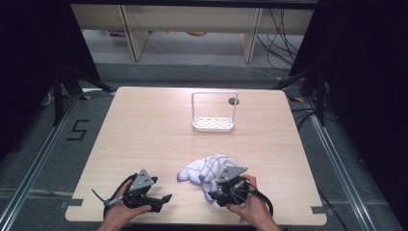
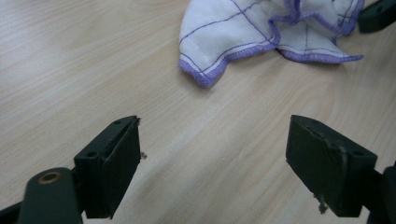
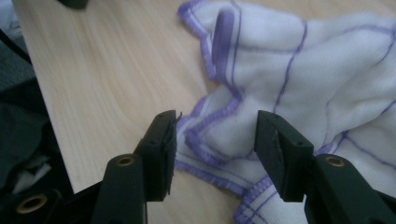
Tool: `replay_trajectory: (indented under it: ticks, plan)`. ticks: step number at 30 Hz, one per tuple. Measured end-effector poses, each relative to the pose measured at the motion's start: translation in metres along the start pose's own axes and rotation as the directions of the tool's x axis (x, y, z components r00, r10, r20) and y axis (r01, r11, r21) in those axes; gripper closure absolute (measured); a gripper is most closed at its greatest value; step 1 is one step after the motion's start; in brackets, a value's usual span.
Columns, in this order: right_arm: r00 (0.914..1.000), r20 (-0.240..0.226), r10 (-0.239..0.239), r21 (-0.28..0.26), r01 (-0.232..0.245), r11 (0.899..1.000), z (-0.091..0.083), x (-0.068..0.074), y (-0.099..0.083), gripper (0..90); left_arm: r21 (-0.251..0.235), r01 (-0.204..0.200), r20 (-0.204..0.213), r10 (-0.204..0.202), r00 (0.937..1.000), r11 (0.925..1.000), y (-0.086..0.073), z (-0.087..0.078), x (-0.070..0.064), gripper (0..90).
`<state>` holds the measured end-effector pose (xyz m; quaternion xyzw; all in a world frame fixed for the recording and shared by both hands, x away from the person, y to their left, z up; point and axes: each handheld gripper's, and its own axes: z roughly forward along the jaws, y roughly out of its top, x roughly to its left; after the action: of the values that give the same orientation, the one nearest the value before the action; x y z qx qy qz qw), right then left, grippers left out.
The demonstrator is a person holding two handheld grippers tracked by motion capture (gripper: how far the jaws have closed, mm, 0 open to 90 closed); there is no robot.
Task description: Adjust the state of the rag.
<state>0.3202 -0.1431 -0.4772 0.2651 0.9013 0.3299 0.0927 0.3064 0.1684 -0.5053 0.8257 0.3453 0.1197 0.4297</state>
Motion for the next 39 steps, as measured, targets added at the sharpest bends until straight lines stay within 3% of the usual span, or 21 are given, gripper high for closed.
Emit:
replay_trajectory:
  ticks: [3,4,6,7,8,9,10,12,14,16,18,21,22,25,27,31,34,37,39]
  plan:
    - [0.9979,0.036,-0.053,0.049,0.052,0.997,0.008,-0.005,-0.003,79.0,0.002,-0.006,0.002,0.006,1.0000,1.0000,0.001,0.003,0.000,17.6]
    - [0.9965,0.045,-0.070,0.035,0.069,0.997,0.007,-0.008,-0.003,85.0,0.002,-0.006,0.002,0.006,1.0000,1.0000,0.001,0.003,0.000,17.6]
    - [0.9959,0.038,-0.083,0.029,0.082,0.996,0.004,-0.012,-0.002,89.3,-0.002,0.003,-0.002,-0.003,1.0000,1.0000,0.002,0.005,0.000,17.6]
    - [0.9966,0.038,-0.073,-0.008,0.073,0.997,0.000,-0.016,0.000,89.7,0.003,-0.007,0.003,0.007,1.0000,1.0000,0.003,0.005,0.000,17.6]
    - [0.9979,0.054,-0.036,-0.029,0.037,0.999,-0.007,-0.018,0.002,89.9,-0.016,0.009,0.003,-0.009,1.0000,0.9998,0.004,0.008,0.000,17.5]
    - [0.9980,0.041,-0.047,-0.082,0.051,0.995,-0.023,-0.026,0.011,90.0,0.003,-0.013,0.002,0.013,0.9999,0.9999,0.007,0.009,0.002,17.6]
    - [0.9973,0.063,-0.037,-0.119,0.044,0.992,-0.030,-0.030,0.016,90.0,0.002,-0.015,-0.005,0.015,0.9999,0.9999,0.009,0.011,0.002,17.6]
    - [0.9976,0.063,-0.029,-0.151,0.038,0.988,-0.042,-0.039,0.025,90.0,-0.012,-0.009,0.004,0.009,0.9999,0.9999,0.013,0.018,0.002,17.6]
    - [0.9977,0.066,-0.012,-0.166,0.022,0.986,-0.049,-0.048,0.033,90.0,0.004,-0.036,0.008,0.036,0.9993,0.9993,0.018,0.023,0.003,17.7]
    - [0.9979,0.065,-0.005,-0.174,0.016,0.985,-0.050,-0.053,0.036,90.0,-0.015,-0.016,0.011,0.016,0.9998,0.9998,0.020,0.028,0.001,18.1]
    - [0.9992,0.022,0.032,-0.187,-0.028,0.982,-0.049,-0.063,0.039,90.0,0.010,-0.053,0.007,0.053,0.9986,0.9985,0.028,0.036,0.004,18.6]
    - [0.9994,0.020,0.028,-0.174,-0.024,0.984,-0.046,-0.060,0.037,89.5,0.017,-0.056,0.015,0.056,0.9983,0.9983,0.031,0.042,0.004,18.7]
    - [0.9987,-0.001,0.051,-0.158,-0.050,0.986,-0.043,-0.055,0.032,87.2,0.027,-0.052,0.014,0.052,0.9986,0.9983,0.033,0.047,0.006,18.8]
    - [0.9978,-0.021,0.062,-0.139,-0.064,0.988,-0.037,-0.046,0.024,83.8,0.038,-0.050,0.014,0.050,0.9987,0.9980,0.035,0.053,0.007,20.6]
    - [0.9987,-0.019,0.047,-0.117,-0.049,0.992,-0.032,-0.041,0.020,79.6,0.041,-0.059,0.017,0.058,0.9982,0.9974,0.037,0.055,0.007,24.8]
    - [0.9977,-0.035,0.058,-0.090,-0.061,0.994,-0.025,-0.029,0.014,68.4,0.058,-0.083,0.005,0.082,0.9966,0.9949,0.040,0.061,0.009,30.8]
    - [0.9982,-0.028,0.054,-0.074,-0.056,0.996,-0.022,-0.021,0.013,57.4,0.071,-0.080,0.005,0.080,0.9968,0.9942,0.041,0.065,0.011,33.6]
    - [0.9982,-0.040,0.044,-0.061,-0.047,0.997,-0.017,-0.015,0.010,54.4,0.071,-0.076,0.012,0.075,0.9971,0.9946,0.042,0.068,0.011,36.3]
    - [0.9992,-0.031,0.024,-0.045,-0.025,0.999,-0.012,-0.010,0.008,51.8,0.089,-0.093,0.003,0.093,0.9957,0.9917,0.042,0.070,0.012,42.6]
